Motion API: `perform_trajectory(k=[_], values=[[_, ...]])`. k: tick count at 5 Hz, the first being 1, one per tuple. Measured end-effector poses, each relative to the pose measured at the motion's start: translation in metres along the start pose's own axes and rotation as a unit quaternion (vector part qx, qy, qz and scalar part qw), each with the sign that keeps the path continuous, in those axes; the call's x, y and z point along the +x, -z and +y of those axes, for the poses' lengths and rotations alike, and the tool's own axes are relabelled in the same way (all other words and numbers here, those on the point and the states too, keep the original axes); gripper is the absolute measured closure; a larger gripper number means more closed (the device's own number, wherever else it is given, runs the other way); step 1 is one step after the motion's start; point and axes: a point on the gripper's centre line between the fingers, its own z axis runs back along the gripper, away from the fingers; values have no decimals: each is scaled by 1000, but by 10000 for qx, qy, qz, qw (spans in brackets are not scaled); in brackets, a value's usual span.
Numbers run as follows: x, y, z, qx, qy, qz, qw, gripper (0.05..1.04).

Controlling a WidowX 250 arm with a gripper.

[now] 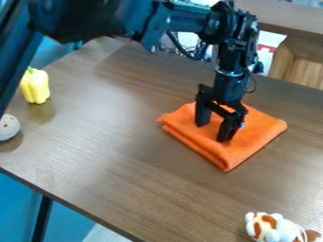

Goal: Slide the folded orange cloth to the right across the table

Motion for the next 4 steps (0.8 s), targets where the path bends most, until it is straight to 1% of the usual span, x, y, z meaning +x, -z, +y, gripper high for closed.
perform_trajectory(k=[1,2,3,4], values=[[-9,0,-1,-107,-95,-185,9997,83],[-32,-13,-3,-120,-395,-319,9986,83],[-51,-42,3,-176,-702,-687,9950,83],[-86,-59,5,-174,-888,-904,9918,83]])
